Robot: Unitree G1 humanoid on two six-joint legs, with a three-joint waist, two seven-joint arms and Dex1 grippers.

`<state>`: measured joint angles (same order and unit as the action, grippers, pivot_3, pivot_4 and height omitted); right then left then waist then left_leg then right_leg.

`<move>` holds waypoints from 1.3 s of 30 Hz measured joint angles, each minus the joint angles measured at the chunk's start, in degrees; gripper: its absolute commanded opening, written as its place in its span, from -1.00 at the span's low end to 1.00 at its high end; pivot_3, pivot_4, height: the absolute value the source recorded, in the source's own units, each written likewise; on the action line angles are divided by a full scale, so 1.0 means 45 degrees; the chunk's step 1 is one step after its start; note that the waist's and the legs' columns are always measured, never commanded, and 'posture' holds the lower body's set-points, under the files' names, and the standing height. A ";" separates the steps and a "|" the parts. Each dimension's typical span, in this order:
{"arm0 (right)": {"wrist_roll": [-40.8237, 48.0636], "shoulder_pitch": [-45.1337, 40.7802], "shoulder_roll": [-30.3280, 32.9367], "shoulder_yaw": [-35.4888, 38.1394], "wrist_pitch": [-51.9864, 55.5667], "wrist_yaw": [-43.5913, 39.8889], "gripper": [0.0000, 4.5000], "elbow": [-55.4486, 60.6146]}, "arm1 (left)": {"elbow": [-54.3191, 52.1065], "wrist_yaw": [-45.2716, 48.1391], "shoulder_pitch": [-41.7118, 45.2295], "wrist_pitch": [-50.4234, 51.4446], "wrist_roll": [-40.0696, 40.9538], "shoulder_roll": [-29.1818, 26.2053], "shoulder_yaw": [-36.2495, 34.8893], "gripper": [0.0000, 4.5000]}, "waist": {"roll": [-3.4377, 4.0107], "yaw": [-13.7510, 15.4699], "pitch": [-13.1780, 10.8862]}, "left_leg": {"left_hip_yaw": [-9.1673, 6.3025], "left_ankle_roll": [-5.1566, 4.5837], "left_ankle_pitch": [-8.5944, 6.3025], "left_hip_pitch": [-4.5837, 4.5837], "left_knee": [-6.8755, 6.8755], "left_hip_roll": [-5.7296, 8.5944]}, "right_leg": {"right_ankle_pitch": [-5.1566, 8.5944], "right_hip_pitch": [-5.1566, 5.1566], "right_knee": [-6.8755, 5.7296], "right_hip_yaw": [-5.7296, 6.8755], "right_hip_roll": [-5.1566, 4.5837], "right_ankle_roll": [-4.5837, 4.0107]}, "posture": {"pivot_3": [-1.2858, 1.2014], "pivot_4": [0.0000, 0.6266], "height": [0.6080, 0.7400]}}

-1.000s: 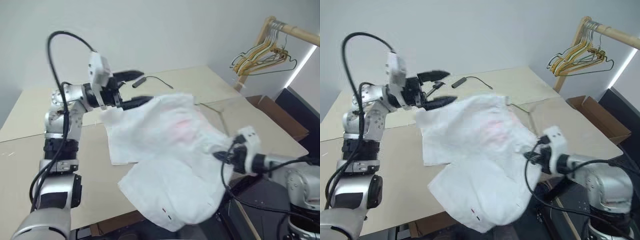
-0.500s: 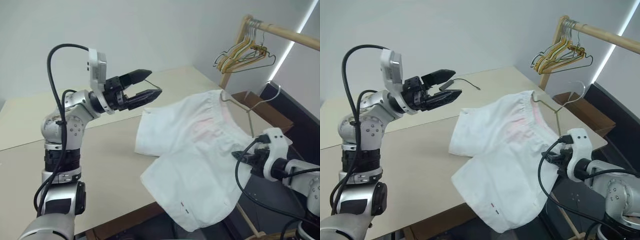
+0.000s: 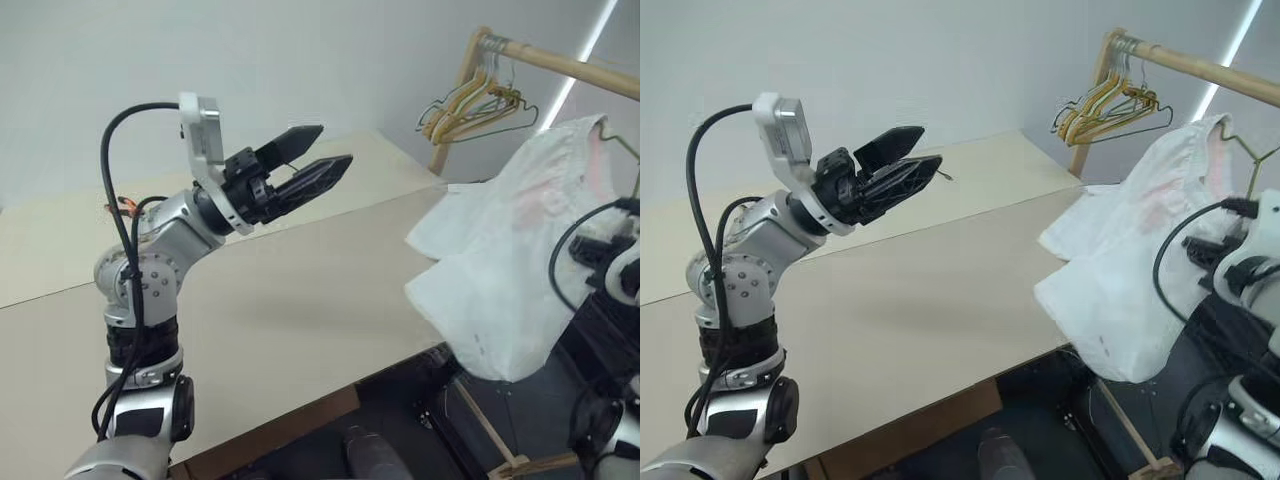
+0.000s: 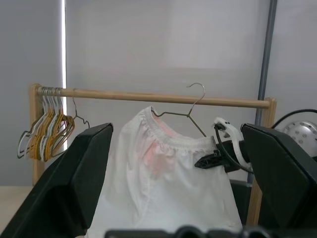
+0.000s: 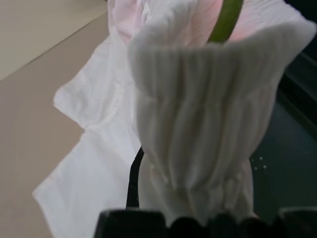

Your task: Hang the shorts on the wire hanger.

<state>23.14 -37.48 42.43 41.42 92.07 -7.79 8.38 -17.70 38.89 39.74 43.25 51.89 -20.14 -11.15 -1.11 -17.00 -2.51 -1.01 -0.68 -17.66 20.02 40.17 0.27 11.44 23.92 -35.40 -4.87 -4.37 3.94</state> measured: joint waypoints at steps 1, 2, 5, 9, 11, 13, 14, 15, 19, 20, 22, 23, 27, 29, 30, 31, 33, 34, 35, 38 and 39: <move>-0.0009 -0.0345 0.0228 0.0025 0.0000 0.0188 -1.00 -0.0529 | -0.0074 -0.0020 -0.0010 -0.0050 0.0004 -0.0009 0.0018 0.99 | 0.0002 -0.0029 0.0001 | 0.0013 -0.0001 0.0000 -0.0016 -0.0022 -0.0001 | -0.0004 -0.0021 0.0032 -0.0004 0.0002 0.0006 | -0.20 -1.00 1.00; -0.0032 -0.0687 0.0395 0.0051 0.0000 0.0359 -1.00 -0.1078 | -0.0105 -0.0033 -0.0018 -0.0131 0.0009 -0.0022 0.0010 0.99 | 0.0002 -0.0070 0.0002 | 0.0036 -0.0001 0.0000 -0.0041 -0.0040 -0.0005 | -0.0009 -0.0055 0.0068 -0.0003 0.0008 0.0011 | -0.20 -1.00 1.00; -0.0347 -0.1849 0.0780 0.0323 0.0000 0.0899 -1.00 -0.2904 | -0.0134 -0.0085 -0.0025 -0.0200 0.0019 -0.0052 0.0018 0.99 | -0.0001 -0.0216 -0.0001 | 0.0112 -0.0016 -0.0009 -0.0155 -0.0091 -0.0003 | -0.0001 -0.0181 0.0140 -0.0010 -0.0001 0.0028 | -0.20 -1.00 1.00; -0.1013 -0.3080 0.1378 0.0733 0.0000 0.1445 -1.00 -0.4873 | -0.0152 -0.0102 -0.0029 -0.0248 0.0016 -0.0113 0.0024 0.99 | -0.0002 -0.0254 -0.0001 | 0.0156 -0.0022 -0.0013 -0.0160 -0.0099 -0.0006 | 0.0002 -0.0182 0.0167 -0.0036 0.0000 0.0043 | -0.19 -1.00 1.00; -0.1514 -0.3491 0.1518 0.1017 -0.0002 0.1719 -1.00 -0.5554 | -0.0184 -0.0116 -0.0035 -0.0267 0.0017 -0.0121 0.0031 0.99 | -0.0002 -0.0253 -0.0001 | 0.0170 -0.0022 -0.0013 -0.0160 -0.0102 -0.0007 | -0.0001 -0.0182 0.0176 -0.0046 0.0002 0.0048 | -0.19 -1.00 1.00; -0.1924 -0.3745 0.1571 0.1317 -0.0008 0.1929 -1.00 -0.6124 | -0.0224 -0.0118 -0.0042 -0.0305 0.0016 -0.0129 0.0056 0.99 | -0.0002 -0.0257 -0.0001 | 0.0188 -0.0022 -0.0013 -0.0163 -0.0104 -0.0008 | -0.0006 -0.0181 0.0186 -0.0062 0.0004 0.0057 | -0.18 -1.00 1.00; -0.2152 -0.3893 0.1572 0.1545 -0.0010 0.2105 -1.00 -0.6459 | -0.0266 -0.0117 -0.0060 -0.0337 0.0015 -0.0143 0.0070 0.99 | -0.0003 -0.0261 -0.0001 | 0.0196 -0.0022 -0.0013 -0.0164 -0.0104 -0.0008 | -0.0007 -0.0182 0.0190 -0.0071 0.0004 0.0059 | -0.18 -1.00 1.00; -0.2343 -0.3975 0.1575 0.1741 -0.0019 0.2216 -1.00 -0.6735 | -0.0316 -0.0117 -0.0085 -0.0360 0.0016 -0.0163 0.0091 0.99 | -0.0002 -0.0262 -0.0002 | 0.0207 -0.0022 -0.0013 -0.0167 -0.0104 -0.0008 | -0.0009 -0.0182 0.0193 -0.0082 0.0004 0.0062 | -0.18 -1.00 1.00; -0.2891 -0.3884 0.1502 0.2029 -0.0131 0.2489 -1.00 -0.7157 | -0.0410 -0.0112 -0.0343 -0.0408 0.0016 -0.0267 0.0124 0.99 | -0.0002 -0.0279 -0.0001 | 0.0233 -0.0022 -0.0014 -0.0171 -0.0103 -0.0007 | -0.0023 -0.0182 0.0210 -0.0116 0.0008 0.0087 | -0.18 -1.00 1.00; -0.2944 -0.3816 0.1454 0.2044 -0.0188 0.2507 -1.00 -0.7131 | -0.0411 -0.0112 -0.0414 -0.0408 0.0016 -0.0279 0.0140 0.99 | -0.0002 -0.0290 -0.0001 | 0.0234 -0.0021 -0.0013 -0.0169 -0.0102 -0.0010 | -0.0027 -0.0183 0.0219 -0.0119 0.0014 0.0093 | -0.18 -1.00 1.00; -0.3020 -0.3563 0.1319 0.2036 -0.0400 0.2509 -1.00 -0.6996 | -0.0443 -0.0110 -0.0459 -0.0408 0.0017 -0.0340 0.0184 0.99 | -0.0003 -0.0292 -0.0001 | 0.0232 -0.0021 -0.0013 -0.0168 -0.0103 -0.0012 | -0.0037 -0.0193 0.0242 -0.0126 0.0024 0.0109 | -0.17 -1.00 1.00; -0.3087 -0.3471 0.1241 0.2038 -0.0548 0.2511 -1.00 -0.6968 | -0.0495 -0.0097 -0.0466 -0.0413 0.0018 -0.0421 0.0189 0.99 | -0.0002 -0.0297 -0.0001 | 0.0232 -0.0021 -0.0013 -0.0168 -0.0103 -0.0014 | -0.0042 -0.0196 0.0252 -0.0128 0.0026 0.0115 | -0.17 -1.00 1.00; -0.3106 -0.3203 0.1115 0.1962 -0.0761 0.2460 -0.48 -0.6892 | -0.0632 -0.0074 -0.0500 -0.0454 0.0029 -0.0476 0.0189 1.00 | -0.0002 -0.0297 -0.0001 | 0.0233 -0.0022 -0.0014 -0.0167 -0.0105 -0.0013 | -0.0051 -0.0204 0.0276 -0.0132 0.0026 0.0127 | -0.17 -1.00 1.00; -0.3113 -0.2988 0.0997 0.1839 -0.0896 0.2438 -0.18 -0.6881 | -0.0636 -0.0077 -0.0507 -0.0456 0.0032 -0.0476 0.0191 1.00 | -0.0002 -0.0292 -0.0001 | 0.0237 -0.0022 -0.0014 -0.0165 -0.0105 -0.0010 | -0.0056 -0.0204 0.0281 -0.0139 0.0023 0.0134 | -0.17 -1.00 1.00; -0.3120 -0.2876 0.0967 0.1713 -0.1026 0.2422 -0.02 -0.6873 | -0.0639 -0.0078 -0.0508 -0.0461 0.0031 -0.0477 0.0191 1.00 | -0.0002 -0.0290 -0.0001 | 0.0240 -0.0022 -0.0014 -0.0165 -0.0105 -0.0008 | -0.0057 -0.0203 0.0283 -0.0142 0.0020 0.0136 | -0.17 -1.00 1.00; -0.3158 -0.2542 0.0974 0.1193 -0.1456 0.2352 0.14 -0.6654 | -0.0648 -0.0077 -0.0514 -0.0475 0.0030 -0.0479 0.0197 1.00 | -0.0002 -0.0287 -0.0001 | 0.0243 -0.0022 -0.0014 -0.0165 -0.0107 -0.0007 | -0.0058 -0.0203 0.0284 -0.0145 0.0019 0.0137 | -0.17 -1.00 1.00; -0.3327 -0.2067 0.0987 0.0488 -0.2161 0.2261 0.45 -0.6286 | -0.0662 -0.0076 -0.0538 -0.0516 0.0024 -0.0486 0.0200 1.00 | -0.0002 -0.0276 -0.0001 | 0.0245 -0.0022 -0.0014 -0.0164 -0.0109 -0.0007 | -0.0058 -0.0202 0.0288 -0.0148 0.0019 0.0140 | -0.17 -1.00 1.00; -0.3401 -0.1879 0.0994 0.0186 -0.2462 0.2250 0.60 -0.6088 | -0.0670 -0.0079 -0.0543 -0.0559 0.0022 -0.0488 0.0200 1.00 | -0.0002 -0.0278 -0.0001 | 0.0246 -0.0021 -0.0015 -0.0164 -0.0109 -0.0008 | -0.0059 -0.0201 0.0289 -0.0149 0.0019 0.0141 | -0.17 -1.00 1.00; -0.3484 -0.1690 0.1001 -0.0147 -0.2819 0.2227 0.76 -0.5824 | -0.0685 -0.0087 -0.0548 -0.0648 0.0024 -0.0490 0.0199 1.00 | -0.0002 -0.0280 -0.0001 | 0.0246 -0.0021 -0.0015 -0.0164 -0.0109 -0.0007 | -0.0060 -0.0200 0.0289 -0.0153 0.0018 0.0143 | -0.17 -1.00 1.00; -0.3857 -0.1086 0.1006 -0.0885 -0.4158 0.2346 0.99 -0.5061 | -0.0814 -0.0145 -0.0571 -0.0731 0.0022 -0.0492 0.0208 1.00 | -0.0002 -0.0281 -0.0001 | 0.0244 -0.0020 -0.0015 -0.0166 -0.0110 -0.0010 | -0.0063 -0.0201 0.0290 -0.0153 0.0019 0.0148 | -0.17 -1.00 1.00; -0.4035 -0.0820 0.1005 -0.1136 -0.4753 0.2444 0.99 -0.4839 | -0.0877 -0.0155 -0.0603 -0.0746 0.0023 -0.0500 0.0204 1.00 | -0.0002 -0.0275 -0.0001 | 0.0244 -0.0020 -0.0015 -0.0165 -0.0110 -0.0009 | -0.0063 -0.0201 0.0290 -0.0152 0.0019 0.0149 | -0.16 -1.00 1.00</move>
<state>4.99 -41.17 46.95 36.31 70.68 3.21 -13.39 -21.64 38.20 37.03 39.90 52.00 -22.38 -10.23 -1.12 -18.24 -2.52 0.09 -0.77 -17.73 19.28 39.68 0.23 11.16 23.02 -34.09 -5.56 -4.29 4.61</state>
